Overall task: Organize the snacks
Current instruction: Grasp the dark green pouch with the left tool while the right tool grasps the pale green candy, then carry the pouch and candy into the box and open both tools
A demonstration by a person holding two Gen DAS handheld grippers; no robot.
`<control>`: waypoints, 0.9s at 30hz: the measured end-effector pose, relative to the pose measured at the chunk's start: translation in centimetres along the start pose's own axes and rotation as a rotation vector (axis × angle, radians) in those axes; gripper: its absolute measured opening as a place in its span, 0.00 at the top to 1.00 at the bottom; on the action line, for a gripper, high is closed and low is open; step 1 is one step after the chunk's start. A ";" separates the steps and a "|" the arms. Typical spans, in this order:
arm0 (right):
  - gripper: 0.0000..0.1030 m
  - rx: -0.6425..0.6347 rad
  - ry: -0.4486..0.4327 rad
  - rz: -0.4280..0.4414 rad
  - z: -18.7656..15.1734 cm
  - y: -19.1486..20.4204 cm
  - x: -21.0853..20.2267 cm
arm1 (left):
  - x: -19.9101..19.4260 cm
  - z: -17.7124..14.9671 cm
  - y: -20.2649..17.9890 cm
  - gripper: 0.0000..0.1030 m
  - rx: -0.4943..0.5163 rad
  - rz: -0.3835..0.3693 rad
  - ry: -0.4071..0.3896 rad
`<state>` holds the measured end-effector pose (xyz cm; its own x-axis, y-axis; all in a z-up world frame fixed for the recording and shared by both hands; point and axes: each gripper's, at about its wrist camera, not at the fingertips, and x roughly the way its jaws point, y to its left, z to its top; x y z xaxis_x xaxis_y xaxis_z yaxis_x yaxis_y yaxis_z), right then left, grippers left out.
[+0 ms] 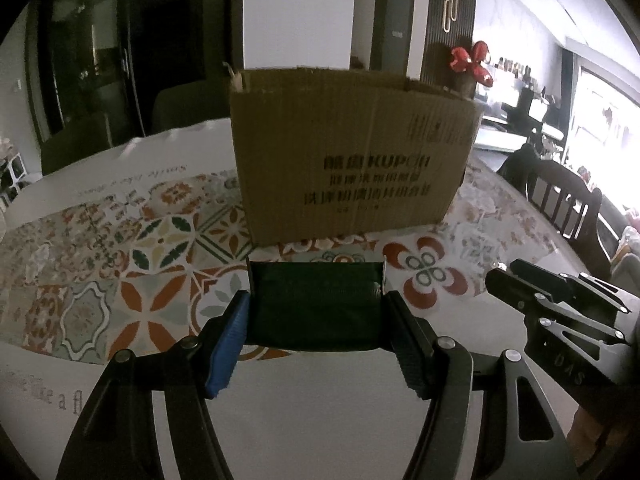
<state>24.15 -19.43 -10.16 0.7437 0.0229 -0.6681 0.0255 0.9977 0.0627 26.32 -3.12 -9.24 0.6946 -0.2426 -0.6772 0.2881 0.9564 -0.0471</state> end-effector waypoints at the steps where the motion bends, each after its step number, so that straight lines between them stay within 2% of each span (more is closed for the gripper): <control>1: 0.72 -0.001 -0.005 0.004 0.1 0.0 -0.2 | -0.3 0.1 0.0 0.36 0.000 0.001 -0.006; 16: 0.72 -0.020 -0.122 0.033 2.4 0.3 -4.0 | -4.6 3.2 -0.8 0.36 0.005 0.009 -0.142; 27: 0.72 -0.035 -0.223 0.042 5.9 0.1 -5.3 | -5.7 7.1 -0.7 0.36 0.010 0.018 -0.227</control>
<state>24.16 -19.83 -2.20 0.8727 0.0533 -0.4853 -0.0287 0.9979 0.0580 26.86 -3.55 -0.17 0.8303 -0.2566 -0.4948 0.2799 0.9596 -0.0281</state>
